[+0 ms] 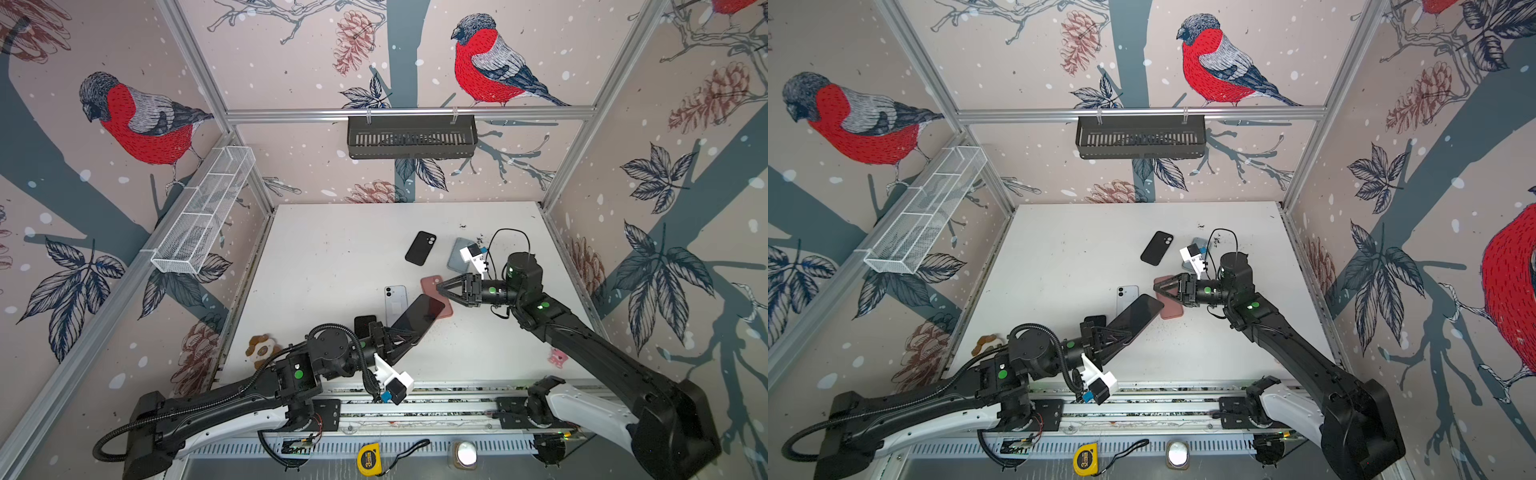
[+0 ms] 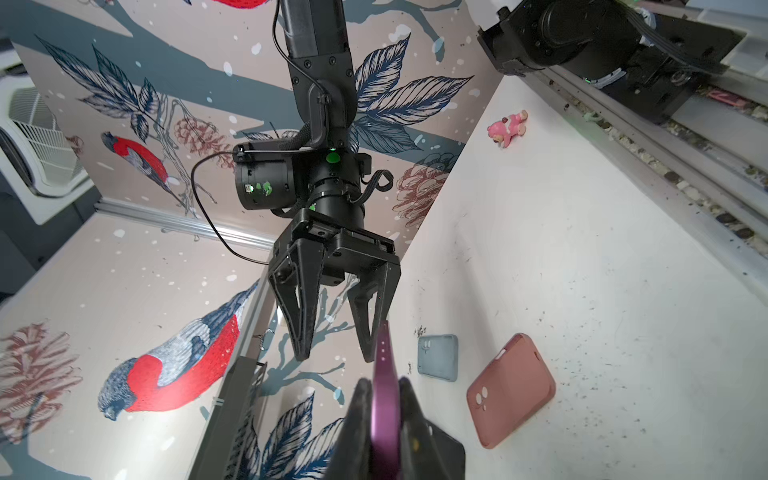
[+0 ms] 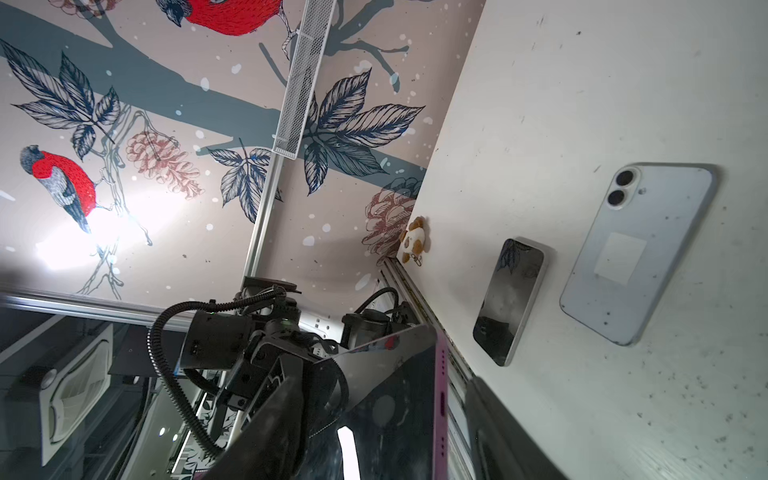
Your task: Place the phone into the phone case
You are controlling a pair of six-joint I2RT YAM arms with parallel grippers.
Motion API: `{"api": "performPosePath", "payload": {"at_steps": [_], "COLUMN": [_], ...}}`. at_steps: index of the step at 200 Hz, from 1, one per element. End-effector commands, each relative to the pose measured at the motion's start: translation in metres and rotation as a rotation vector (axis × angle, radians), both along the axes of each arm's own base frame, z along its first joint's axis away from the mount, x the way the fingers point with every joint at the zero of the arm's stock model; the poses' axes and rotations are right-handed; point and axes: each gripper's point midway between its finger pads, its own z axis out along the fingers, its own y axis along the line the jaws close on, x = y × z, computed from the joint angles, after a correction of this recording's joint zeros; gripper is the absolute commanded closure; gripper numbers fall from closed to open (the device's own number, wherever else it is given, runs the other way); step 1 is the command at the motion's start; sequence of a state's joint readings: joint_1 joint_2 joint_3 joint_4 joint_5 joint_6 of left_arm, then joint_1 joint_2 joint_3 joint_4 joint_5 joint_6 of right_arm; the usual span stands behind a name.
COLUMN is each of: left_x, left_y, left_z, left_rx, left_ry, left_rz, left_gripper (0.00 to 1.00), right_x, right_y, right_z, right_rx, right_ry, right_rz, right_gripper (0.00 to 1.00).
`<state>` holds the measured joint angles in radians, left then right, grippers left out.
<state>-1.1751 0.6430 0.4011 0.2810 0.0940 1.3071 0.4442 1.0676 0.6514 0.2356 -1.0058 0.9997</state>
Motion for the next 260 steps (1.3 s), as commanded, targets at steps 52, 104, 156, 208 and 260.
{"api": "performPosePath", "payload": {"at_steps": [52,104,156,208,260], "left_x": [0.007,-0.001,-0.015,-0.014,-0.009], "left_y": [0.006,-0.003,-0.008,-0.011,-0.012], "left_z": [0.036,0.023,0.023,0.019,0.018], "left_rx": [-0.127,-0.114,-0.121,-0.091,-0.086], "left_ry": [-0.269,-0.311,-0.285,-0.281,-0.246], "left_rz": [0.077,0.016,-0.077,-0.077,-0.054], "left_gripper": [1.0,1.0,1.0,1.0,0.8], "right_x": [-0.016,-0.023,-0.03,-0.032,-0.033], "right_y": [0.008,0.011,0.01,0.009,0.008], "right_z": [0.009,0.008,0.01,0.009,0.014], "right_rx": [0.07,0.097,0.123,0.131,0.141], "right_ry": [-0.003,0.023,0.028,0.037,0.019], "right_rz": [0.106,0.177,0.203,0.214,0.218], "right_gripper": [0.37,0.55,0.62,0.81,0.91]}}
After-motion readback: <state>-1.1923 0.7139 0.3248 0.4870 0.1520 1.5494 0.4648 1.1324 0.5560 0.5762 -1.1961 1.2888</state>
